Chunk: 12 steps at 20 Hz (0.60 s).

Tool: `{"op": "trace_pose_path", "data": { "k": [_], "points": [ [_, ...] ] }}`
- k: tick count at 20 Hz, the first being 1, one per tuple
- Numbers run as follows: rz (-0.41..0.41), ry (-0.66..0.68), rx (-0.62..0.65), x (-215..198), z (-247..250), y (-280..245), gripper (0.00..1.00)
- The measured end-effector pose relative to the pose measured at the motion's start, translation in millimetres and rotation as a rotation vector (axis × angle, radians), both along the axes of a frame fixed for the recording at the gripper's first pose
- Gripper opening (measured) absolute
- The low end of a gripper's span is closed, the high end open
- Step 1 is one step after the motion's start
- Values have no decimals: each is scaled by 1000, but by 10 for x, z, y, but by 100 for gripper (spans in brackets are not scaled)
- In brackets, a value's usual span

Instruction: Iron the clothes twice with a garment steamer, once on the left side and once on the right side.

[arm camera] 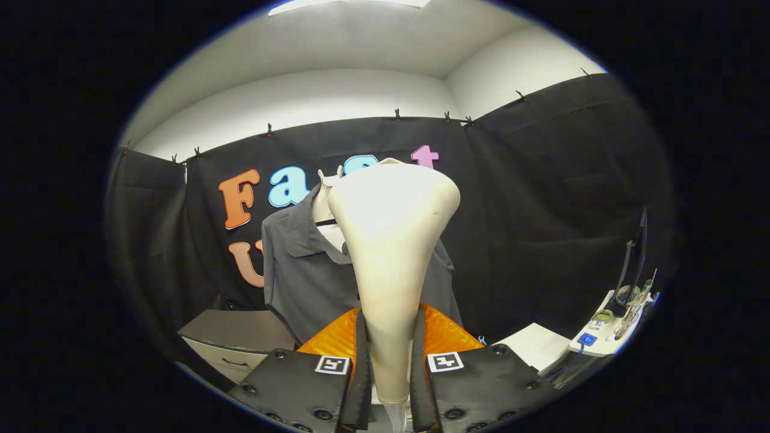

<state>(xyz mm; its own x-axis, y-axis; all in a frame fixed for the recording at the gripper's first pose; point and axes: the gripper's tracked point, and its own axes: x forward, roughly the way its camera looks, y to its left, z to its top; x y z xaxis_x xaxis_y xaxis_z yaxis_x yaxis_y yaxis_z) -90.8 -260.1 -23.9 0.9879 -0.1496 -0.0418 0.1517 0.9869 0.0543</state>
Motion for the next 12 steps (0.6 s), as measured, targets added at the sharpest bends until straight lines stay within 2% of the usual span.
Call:
{"op": "trace_pose_path", "data": {
  "k": [12],
  "points": [
    [3, 29, -8, -155, -74, 160, 33]
  ]
}}
